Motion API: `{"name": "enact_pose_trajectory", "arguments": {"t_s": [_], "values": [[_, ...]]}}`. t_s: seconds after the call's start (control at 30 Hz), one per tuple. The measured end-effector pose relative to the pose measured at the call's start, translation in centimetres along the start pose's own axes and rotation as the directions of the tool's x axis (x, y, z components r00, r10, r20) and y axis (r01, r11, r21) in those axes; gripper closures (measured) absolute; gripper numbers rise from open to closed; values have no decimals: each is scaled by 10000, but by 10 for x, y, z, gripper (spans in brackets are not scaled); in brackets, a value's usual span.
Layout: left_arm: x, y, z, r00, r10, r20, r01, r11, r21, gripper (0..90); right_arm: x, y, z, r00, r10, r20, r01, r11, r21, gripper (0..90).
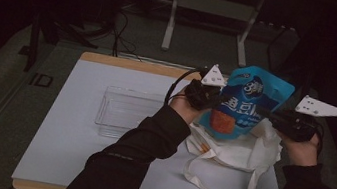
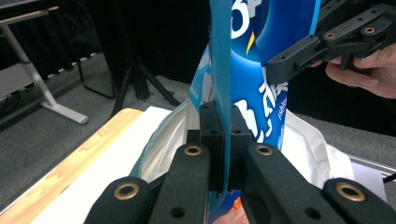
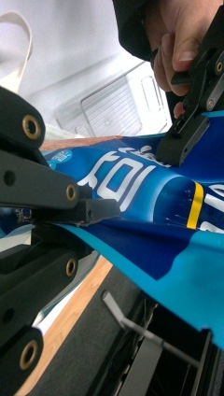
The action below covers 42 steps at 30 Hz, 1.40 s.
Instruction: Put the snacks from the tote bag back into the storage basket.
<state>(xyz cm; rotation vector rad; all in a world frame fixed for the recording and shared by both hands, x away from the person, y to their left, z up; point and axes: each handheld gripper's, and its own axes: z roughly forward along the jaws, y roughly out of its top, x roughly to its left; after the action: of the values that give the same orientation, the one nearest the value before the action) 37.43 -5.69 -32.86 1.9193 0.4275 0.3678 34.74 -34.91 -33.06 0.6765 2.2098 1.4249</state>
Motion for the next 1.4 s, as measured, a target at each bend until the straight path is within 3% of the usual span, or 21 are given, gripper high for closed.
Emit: {"name": "enact_pose_trajectory", "arguments": {"t_s": [0.63, 1.17, 1.4], "values": [[15, -3, -67, 9973, -55, -729, 55, 10000, -8, 900, 27, 44, 37, 9948, -611, -821, 597, 9980, -187, 891], [33, -24, -120, 9896, -396, -1381, 406, 9992, 43, 900, 53, 70, 84, 9828, -951, -1583, 939, 9955, -151, 890], [43, -34, -144, 9860, -269, -1643, 300, 9994, 169, 900, 66, 80, 108, 9756, -1093, -1906, 1070, 9940, -221, 890]]}}
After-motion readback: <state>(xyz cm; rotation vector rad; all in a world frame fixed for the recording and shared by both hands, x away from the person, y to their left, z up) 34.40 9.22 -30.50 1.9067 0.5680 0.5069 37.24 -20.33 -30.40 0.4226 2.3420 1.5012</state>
